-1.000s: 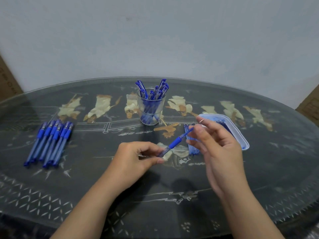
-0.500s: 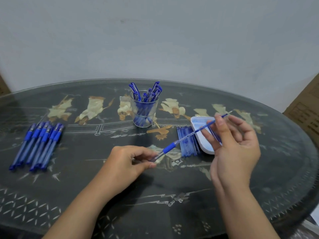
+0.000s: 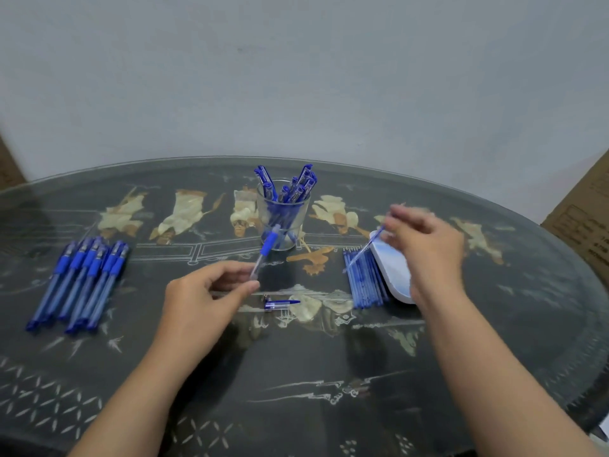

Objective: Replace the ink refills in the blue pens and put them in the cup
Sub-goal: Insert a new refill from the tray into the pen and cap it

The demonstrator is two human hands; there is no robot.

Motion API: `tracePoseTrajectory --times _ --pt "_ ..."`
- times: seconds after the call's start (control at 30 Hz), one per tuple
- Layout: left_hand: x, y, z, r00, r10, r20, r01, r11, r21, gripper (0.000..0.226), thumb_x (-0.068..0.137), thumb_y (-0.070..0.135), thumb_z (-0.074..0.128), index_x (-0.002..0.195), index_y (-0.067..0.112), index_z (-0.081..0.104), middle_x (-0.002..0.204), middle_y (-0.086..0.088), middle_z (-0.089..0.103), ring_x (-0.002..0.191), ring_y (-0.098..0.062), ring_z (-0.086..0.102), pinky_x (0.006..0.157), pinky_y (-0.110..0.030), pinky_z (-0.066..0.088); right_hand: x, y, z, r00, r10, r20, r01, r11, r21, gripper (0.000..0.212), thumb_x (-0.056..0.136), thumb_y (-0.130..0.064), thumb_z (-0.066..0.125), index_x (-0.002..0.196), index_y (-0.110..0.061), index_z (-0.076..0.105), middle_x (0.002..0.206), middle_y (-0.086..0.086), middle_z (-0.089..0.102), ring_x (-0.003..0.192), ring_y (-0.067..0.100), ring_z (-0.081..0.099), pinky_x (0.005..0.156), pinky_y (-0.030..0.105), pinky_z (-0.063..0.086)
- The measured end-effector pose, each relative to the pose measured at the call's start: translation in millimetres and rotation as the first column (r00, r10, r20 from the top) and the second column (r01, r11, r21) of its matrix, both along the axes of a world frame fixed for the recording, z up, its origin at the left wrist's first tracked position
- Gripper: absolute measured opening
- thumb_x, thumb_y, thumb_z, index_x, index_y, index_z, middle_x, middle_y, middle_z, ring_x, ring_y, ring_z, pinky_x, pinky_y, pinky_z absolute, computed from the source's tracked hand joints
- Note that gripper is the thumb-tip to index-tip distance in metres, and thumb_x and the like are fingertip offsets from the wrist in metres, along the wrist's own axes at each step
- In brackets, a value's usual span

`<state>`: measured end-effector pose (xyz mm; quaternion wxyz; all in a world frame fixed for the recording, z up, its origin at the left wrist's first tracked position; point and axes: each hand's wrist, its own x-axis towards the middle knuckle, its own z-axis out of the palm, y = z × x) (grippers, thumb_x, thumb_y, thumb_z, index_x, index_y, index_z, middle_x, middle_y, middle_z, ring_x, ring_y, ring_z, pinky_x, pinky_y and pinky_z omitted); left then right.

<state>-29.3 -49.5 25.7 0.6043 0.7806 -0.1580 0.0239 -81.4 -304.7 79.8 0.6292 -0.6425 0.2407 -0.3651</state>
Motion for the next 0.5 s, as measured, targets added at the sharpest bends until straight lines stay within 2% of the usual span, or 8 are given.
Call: tracePoseTrajectory --times 0.1,0.23,0.33,0.4,0.5 --pt "6 3 -4 0.997 0.071 -0.013 -0.071 0.997 -0.040 0.023 0.076 0.007 0.080 0.089 0.025 0.075 0.080 0.014 0.074 0.074 0.001 0.068 0.079 -0.024 0.055 24 3 -19 0.935 0.132 -0.329 -0.176 0.978 -0.109 0.020 0.082 0.004 0.073 0.095 -0.011 0.075 0.091 0.005 0.074 0.071 0.014 0.072 0.078 0.031 0.061" --pt "7 2 -8 0.998 0.061 -0.006 -0.061 0.998 -0.025 0.025 0.075 0.005 0.080 0.088 0.026 0.075 0.081 0.015 0.074 0.075 0.000 0.068 0.075 -0.012 0.052 46 -1 -36 0.815 0.177 -0.552 -0.317 0.934 -0.168 0.018 0.085 0.004 0.070 0.101 -0.002 0.074 0.083 0.007 0.071 0.062 0.014 0.066 0.063 0.021 0.059" --pt "7 2 -9 0.998 0.055 0.000 -0.055 0.998 -0.018 0.027 0.075 0.006 0.080 0.087 0.029 0.074 0.081 0.015 0.074 0.075 0.000 0.068 0.076 -0.016 0.054 54 -2 -38 0.751 0.137 -0.645 -0.376 0.893 -0.248 0.013 0.086 0.001 0.071 0.097 -0.005 0.074 0.084 0.009 0.071 0.050 0.007 0.062 0.049 0.011 0.049" --pt "9 3 -10 0.999 0.052 -0.001 -0.052 0.998 -0.017 0.027 0.075 0.005 0.080 0.088 0.028 0.074 0.081 0.014 0.074 0.075 -0.001 0.069 0.076 -0.015 0.053 57 -5 -40 0.735 0.101 -0.671 -0.386 0.875 -0.291 0.012 0.085 -0.001 0.072 0.096 -0.006 0.075 0.084 0.009 0.070 0.049 0.007 0.061 0.045 0.008 0.044" --pt "9 3 -11 0.999 0.051 -0.007 -0.051 0.999 -0.016 0.026 0.075 0.005 0.080 0.088 0.027 0.075 0.081 0.013 0.075 0.075 0.000 0.068 0.073 -0.011 0.052 59 -8 -44 0.724 0.067 -0.687 -0.395 0.856 -0.334 0.012 0.085 -0.005 0.074 0.097 -0.008 0.076 0.087 0.010 0.072 0.055 0.011 0.062 0.050 0.011 0.049"
